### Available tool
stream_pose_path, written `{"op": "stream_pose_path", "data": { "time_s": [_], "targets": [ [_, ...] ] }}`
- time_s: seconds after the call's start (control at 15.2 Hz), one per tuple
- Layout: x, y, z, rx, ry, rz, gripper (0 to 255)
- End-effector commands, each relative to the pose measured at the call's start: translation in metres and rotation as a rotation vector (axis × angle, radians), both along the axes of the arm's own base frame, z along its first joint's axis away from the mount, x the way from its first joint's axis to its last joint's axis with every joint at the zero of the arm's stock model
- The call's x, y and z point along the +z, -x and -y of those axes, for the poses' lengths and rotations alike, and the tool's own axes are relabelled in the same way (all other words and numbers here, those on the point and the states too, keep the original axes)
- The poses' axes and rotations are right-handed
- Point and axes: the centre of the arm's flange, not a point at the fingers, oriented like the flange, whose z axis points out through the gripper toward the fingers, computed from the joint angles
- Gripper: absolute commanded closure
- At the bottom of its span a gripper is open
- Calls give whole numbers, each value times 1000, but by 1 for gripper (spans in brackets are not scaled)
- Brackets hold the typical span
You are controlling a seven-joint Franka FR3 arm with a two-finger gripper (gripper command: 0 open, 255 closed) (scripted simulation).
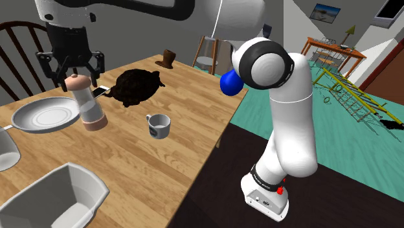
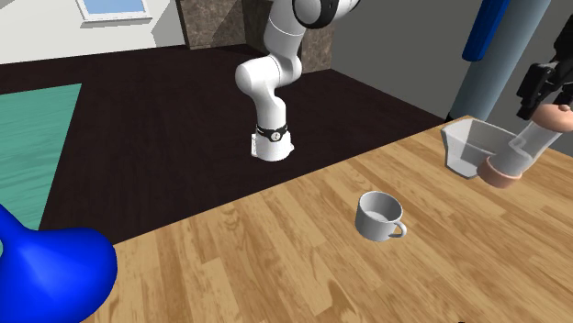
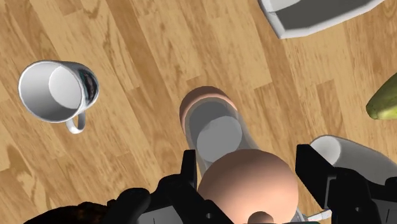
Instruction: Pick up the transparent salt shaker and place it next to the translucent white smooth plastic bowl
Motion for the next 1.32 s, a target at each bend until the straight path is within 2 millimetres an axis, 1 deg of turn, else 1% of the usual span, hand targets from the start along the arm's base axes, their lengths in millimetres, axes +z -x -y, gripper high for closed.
{"op": "stream_pose_path", "data": {
  "time_s": [0.0, 1.25],
  "targets": [
    [-12, 0, 0, 0, 0, 1, 255],
    [-112, 0, 0, 0, 0, 1, 255]
  ]
}}
